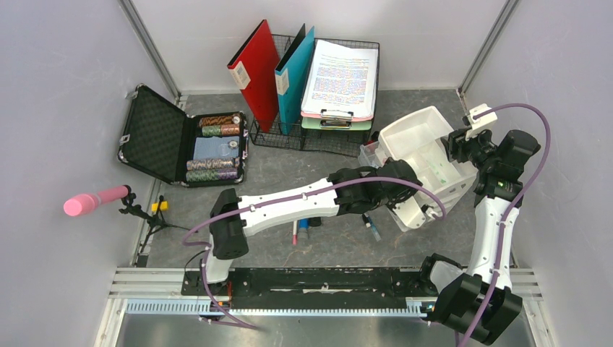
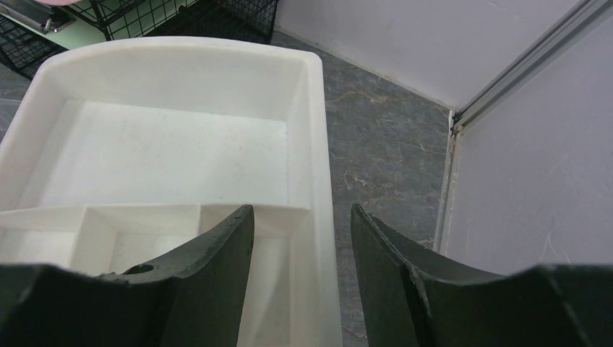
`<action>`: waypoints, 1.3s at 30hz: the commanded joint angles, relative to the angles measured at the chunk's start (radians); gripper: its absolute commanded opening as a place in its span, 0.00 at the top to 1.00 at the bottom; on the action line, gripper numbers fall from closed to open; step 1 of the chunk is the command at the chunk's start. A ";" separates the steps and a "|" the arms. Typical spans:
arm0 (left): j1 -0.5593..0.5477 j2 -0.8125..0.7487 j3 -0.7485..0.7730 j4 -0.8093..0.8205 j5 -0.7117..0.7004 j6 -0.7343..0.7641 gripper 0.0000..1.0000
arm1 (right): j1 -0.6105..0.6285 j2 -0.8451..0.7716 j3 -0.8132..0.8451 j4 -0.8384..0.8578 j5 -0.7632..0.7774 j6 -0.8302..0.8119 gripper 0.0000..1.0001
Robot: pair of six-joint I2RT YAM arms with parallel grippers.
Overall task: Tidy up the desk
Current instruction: Place the stationery in the drawer, then close the drawer in the storage box.
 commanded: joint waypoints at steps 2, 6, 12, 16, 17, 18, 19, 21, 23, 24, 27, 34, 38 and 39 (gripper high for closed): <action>-0.007 -0.096 0.022 0.022 -0.008 -0.093 0.31 | 0.015 0.066 -0.078 -0.197 -0.011 -0.056 0.41; 0.006 -0.165 -0.008 -0.018 0.004 -0.258 0.15 | 0.016 0.062 -0.078 -0.199 -0.012 -0.057 0.41; 0.103 -0.238 -0.128 -0.057 0.096 -0.704 0.00 | 0.016 0.060 -0.079 -0.199 -0.016 -0.057 0.41; 0.215 -0.259 -0.225 -0.027 0.247 -0.962 0.00 | 0.016 0.068 -0.079 -0.199 -0.018 -0.056 0.41; 0.237 -0.261 -0.251 0.000 0.284 -1.020 0.00 | 0.016 0.069 -0.079 -0.199 -0.020 -0.056 0.41; 0.256 -0.259 -0.276 0.022 0.312 -1.054 0.00 | 0.016 0.070 -0.079 -0.199 -0.020 -0.056 0.41; 0.267 -0.255 -0.295 0.049 0.333 -1.080 0.00 | 0.016 0.072 -0.079 -0.199 -0.021 -0.055 0.41; 0.276 -0.236 -0.320 0.098 0.371 -1.119 0.00 | 0.016 0.072 -0.080 -0.200 -0.020 -0.054 0.41; 0.278 -0.217 -0.331 0.162 0.401 -1.145 0.00 | 0.016 0.072 -0.081 -0.198 -0.017 -0.054 0.41; 0.279 -0.204 -0.330 0.194 0.420 -1.158 0.00 | 0.016 0.073 -0.083 -0.199 -0.017 -0.053 0.41; 0.278 -0.141 -0.282 0.258 0.474 -1.208 0.00 | 0.015 0.077 -0.083 -0.199 -0.017 -0.051 0.41; 0.279 0.000 -0.147 0.316 0.480 -1.314 0.00 | 0.016 0.080 -0.084 -0.199 -0.011 -0.053 0.40; 0.278 0.046 -0.081 0.320 0.502 -1.346 0.00 | 0.016 0.084 -0.084 -0.199 -0.009 -0.054 0.40; 0.278 0.055 -0.067 0.322 0.508 -1.346 0.00 | 0.016 0.086 -0.084 -0.199 -0.009 -0.054 0.40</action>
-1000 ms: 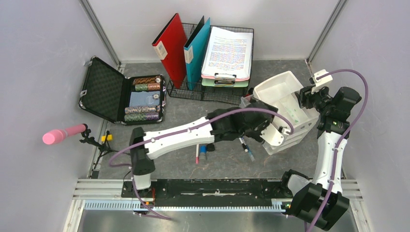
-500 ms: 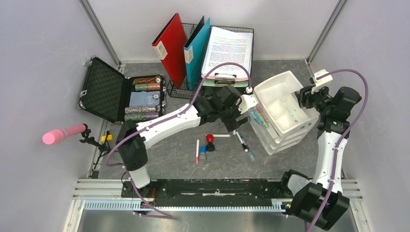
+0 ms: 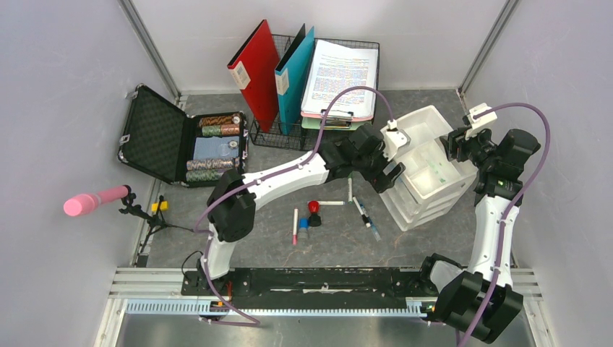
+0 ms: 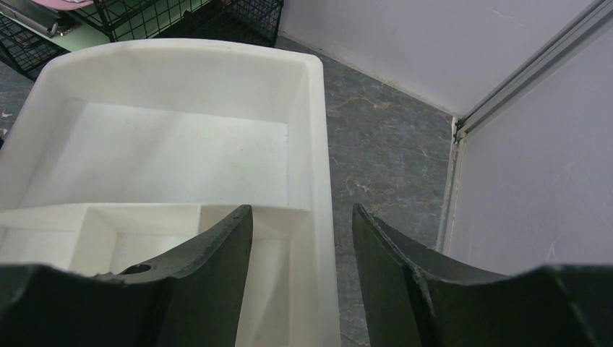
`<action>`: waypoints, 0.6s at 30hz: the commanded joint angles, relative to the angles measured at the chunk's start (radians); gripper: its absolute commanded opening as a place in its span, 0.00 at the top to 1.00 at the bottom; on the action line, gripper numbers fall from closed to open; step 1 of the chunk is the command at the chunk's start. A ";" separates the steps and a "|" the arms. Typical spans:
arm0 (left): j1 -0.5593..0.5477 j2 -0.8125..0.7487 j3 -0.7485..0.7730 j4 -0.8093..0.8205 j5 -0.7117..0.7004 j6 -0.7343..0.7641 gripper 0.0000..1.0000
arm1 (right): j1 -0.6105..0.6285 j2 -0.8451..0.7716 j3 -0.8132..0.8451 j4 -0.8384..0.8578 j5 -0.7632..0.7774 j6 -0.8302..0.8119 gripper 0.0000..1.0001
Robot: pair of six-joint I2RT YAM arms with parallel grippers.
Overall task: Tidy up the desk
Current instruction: Close the drawer in the storage box.
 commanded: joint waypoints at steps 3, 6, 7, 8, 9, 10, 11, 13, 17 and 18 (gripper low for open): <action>-0.001 0.038 0.112 0.093 0.052 -0.085 0.00 | 0.015 0.073 -0.084 -0.218 0.008 -0.055 0.40; 0.000 0.041 0.114 0.108 0.063 -0.099 0.00 | 0.016 0.069 -0.086 -0.216 0.009 -0.055 0.40; 0.000 0.041 0.109 0.111 0.070 -0.107 0.00 | 0.016 0.070 -0.085 -0.217 0.009 -0.055 0.40; 0.000 0.041 0.102 0.115 0.077 -0.115 0.00 | 0.016 0.071 -0.085 -0.217 0.009 -0.055 0.40; 0.000 0.040 0.093 0.119 0.083 -0.119 0.00 | 0.016 0.072 -0.086 -0.217 0.009 -0.055 0.40; 0.000 0.038 0.087 0.119 0.084 -0.120 0.00 | 0.016 0.073 -0.086 -0.217 0.009 -0.055 0.40; 0.000 0.035 0.081 0.113 0.081 -0.117 0.00 | 0.016 0.074 -0.085 -0.217 0.008 -0.055 0.40; 0.001 0.012 0.061 0.098 0.058 -0.097 0.00 | 0.015 0.074 -0.084 -0.217 0.008 -0.056 0.40; 0.012 -0.094 -0.054 0.084 -0.004 -0.038 0.00 | 0.016 0.082 -0.080 -0.217 0.010 -0.058 0.40; 0.018 -0.123 -0.085 0.081 -0.013 -0.022 0.00 | 0.016 0.085 -0.078 -0.217 0.010 -0.058 0.40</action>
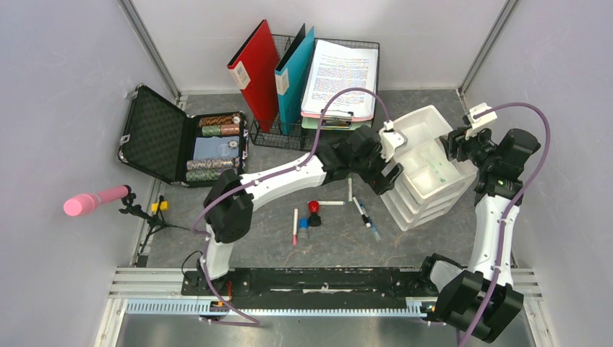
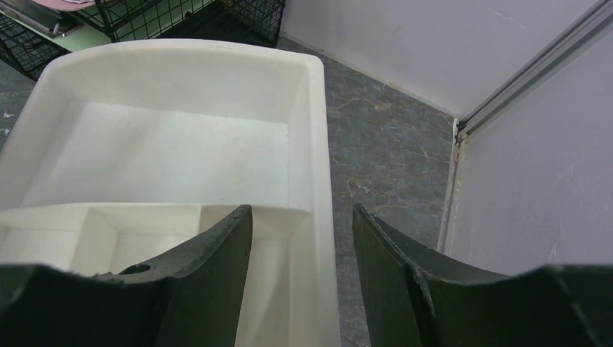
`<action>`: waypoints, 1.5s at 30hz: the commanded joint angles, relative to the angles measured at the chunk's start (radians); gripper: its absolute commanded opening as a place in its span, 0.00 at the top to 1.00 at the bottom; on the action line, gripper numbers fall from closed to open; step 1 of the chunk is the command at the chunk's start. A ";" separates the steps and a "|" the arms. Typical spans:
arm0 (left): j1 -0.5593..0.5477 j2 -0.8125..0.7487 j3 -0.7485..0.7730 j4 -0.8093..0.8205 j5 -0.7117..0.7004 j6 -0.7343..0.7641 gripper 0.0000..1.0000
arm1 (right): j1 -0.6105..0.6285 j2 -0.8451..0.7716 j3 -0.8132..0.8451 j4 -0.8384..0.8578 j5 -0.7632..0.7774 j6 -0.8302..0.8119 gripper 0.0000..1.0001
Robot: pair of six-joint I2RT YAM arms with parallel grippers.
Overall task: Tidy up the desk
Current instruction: Close the drawer in the storage box, then open the drawer in the storage box.
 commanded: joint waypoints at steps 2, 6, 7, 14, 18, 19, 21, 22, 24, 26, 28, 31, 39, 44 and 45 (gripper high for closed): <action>0.021 -0.200 -0.157 -0.006 -0.068 0.107 0.00 | 0.016 0.087 -0.075 -0.219 0.013 -0.059 0.42; 0.022 -0.326 -0.299 -0.109 -0.130 0.240 0.00 | 0.016 0.101 -0.052 -0.232 0.038 -0.067 0.54; 0.023 -0.362 -0.345 -0.120 -0.139 0.273 0.00 | 0.016 0.107 -0.044 -0.239 0.044 -0.071 0.56; 0.028 -0.557 -0.543 -0.162 -0.193 0.418 0.00 | 0.016 0.135 0.009 -0.260 0.113 -0.076 0.76; 0.028 -0.552 -0.562 -0.074 -0.133 0.354 0.00 | 0.016 0.145 0.021 -0.275 0.119 -0.059 0.83; 0.028 -0.530 -0.559 -0.035 -0.107 0.316 0.00 | 0.016 0.143 0.021 -0.277 0.119 -0.057 0.84; 0.029 -0.476 -0.528 0.024 -0.037 0.227 0.00 | 0.016 0.138 0.012 -0.273 0.119 -0.054 0.85; 0.033 -0.448 -0.510 0.056 -0.013 0.170 0.00 | 0.016 0.135 0.005 -0.269 0.119 -0.050 0.85; 0.068 -0.385 -0.478 0.128 0.102 -0.007 0.00 | 0.016 0.124 -0.011 -0.250 0.115 -0.037 0.85; 0.112 -0.330 -0.467 0.235 0.234 -0.191 0.00 | 0.016 0.117 -0.024 -0.237 0.108 -0.029 0.86; 0.150 -0.270 -0.460 0.354 0.349 -0.360 0.00 | 0.016 0.117 -0.031 -0.232 0.101 -0.025 0.86; 0.177 -0.188 -0.458 0.527 0.449 -0.584 0.00 | 0.016 0.117 -0.045 -0.221 0.092 -0.024 0.87; 0.189 -0.009 -0.533 1.024 0.495 -1.080 0.00 | 0.016 0.120 -0.058 -0.219 0.074 -0.027 0.88; 0.187 0.070 -0.549 1.184 0.481 -1.195 0.01 | 0.016 0.120 -0.064 -0.219 0.070 -0.030 0.88; 0.189 0.076 -0.563 1.202 0.467 -1.200 0.02 | 0.016 0.121 -0.065 -0.218 0.069 -0.029 0.88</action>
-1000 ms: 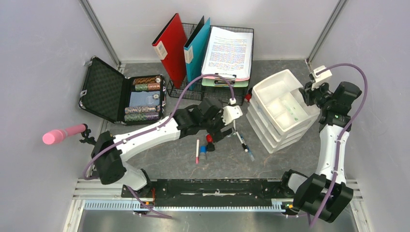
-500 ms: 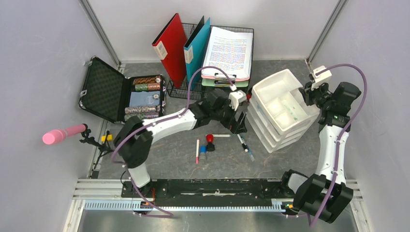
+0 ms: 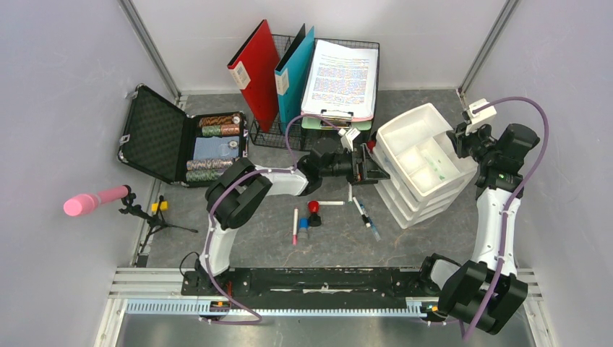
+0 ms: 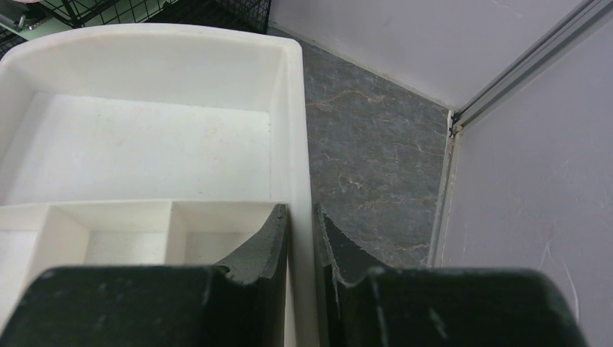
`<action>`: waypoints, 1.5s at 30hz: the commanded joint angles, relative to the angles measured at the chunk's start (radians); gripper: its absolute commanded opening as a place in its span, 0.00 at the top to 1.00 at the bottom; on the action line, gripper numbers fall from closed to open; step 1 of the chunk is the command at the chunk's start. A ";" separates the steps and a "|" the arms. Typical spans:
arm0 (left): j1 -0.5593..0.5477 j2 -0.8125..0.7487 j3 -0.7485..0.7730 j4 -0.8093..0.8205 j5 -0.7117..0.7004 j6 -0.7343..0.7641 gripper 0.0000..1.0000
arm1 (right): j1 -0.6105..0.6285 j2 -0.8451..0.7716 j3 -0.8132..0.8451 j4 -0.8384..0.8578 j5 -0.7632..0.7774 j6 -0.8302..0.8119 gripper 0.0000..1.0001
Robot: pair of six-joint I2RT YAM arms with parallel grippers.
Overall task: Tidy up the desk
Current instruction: Open the drawer in the storage box.
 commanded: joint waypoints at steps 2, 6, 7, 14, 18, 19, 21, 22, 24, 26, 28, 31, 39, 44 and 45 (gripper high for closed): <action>-0.003 0.047 -0.052 0.268 -0.002 -0.208 0.03 | 0.009 0.063 -0.097 -0.219 0.029 -0.012 0.88; -0.005 0.094 -0.044 0.366 -0.004 -0.268 0.05 | 0.009 0.063 -0.098 -0.221 0.026 -0.012 0.88; -0.006 0.106 -0.036 0.376 0.000 -0.277 0.05 | 0.009 0.063 -0.099 -0.220 0.026 -0.011 0.88; -0.012 0.136 -0.044 0.397 -0.016 -0.290 0.06 | 0.009 0.061 -0.103 -0.219 0.029 -0.012 0.88; -0.014 0.164 -0.020 0.445 -0.003 -0.329 0.07 | 0.009 0.062 -0.104 -0.219 0.028 -0.015 0.88; -0.016 0.169 -0.011 0.445 0.001 -0.335 0.07 | 0.009 0.062 -0.106 -0.220 0.029 -0.016 0.88; -0.021 0.186 -0.002 0.448 0.005 -0.345 0.08 | 0.009 0.063 -0.104 -0.220 0.029 -0.016 0.88; -0.023 0.192 0.001 0.455 0.005 -0.352 0.08 | 0.009 0.062 -0.104 -0.220 0.029 -0.016 0.88; -0.024 0.209 0.006 0.475 0.005 -0.368 0.08 | 0.009 0.062 -0.105 -0.221 0.029 -0.017 0.88; -0.027 0.225 0.015 0.496 0.005 -0.385 0.08 | 0.009 0.062 -0.106 -0.222 0.029 -0.018 0.88; -0.030 0.236 0.032 0.505 0.018 -0.397 0.09 | 0.009 0.063 -0.106 -0.222 0.031 -0.019 0.88; -0.039 0.246 0.039 0.535 0.024 -0.417 0.09 | 0.009 0.064 -0.107 -0.221 0.031 -0.021 0.88; -0.060 0.261 0.050 0.636 0.043 -0.502 0.11 | 0.009 0.063 -0.109 -0.224 0.037 -0.025 0.88; -0.058 0.237 0.028 0.703 0.044 -0.529 0.17 | 0.009 0.063 -0.109 -0.224 0.039 -0.028 0.88; -0.058 0.232 0.029 0.711 0.044 -0.530 0.17 | 0.009 0.065 -0.109 -0.225 0.040 -0.029 0.89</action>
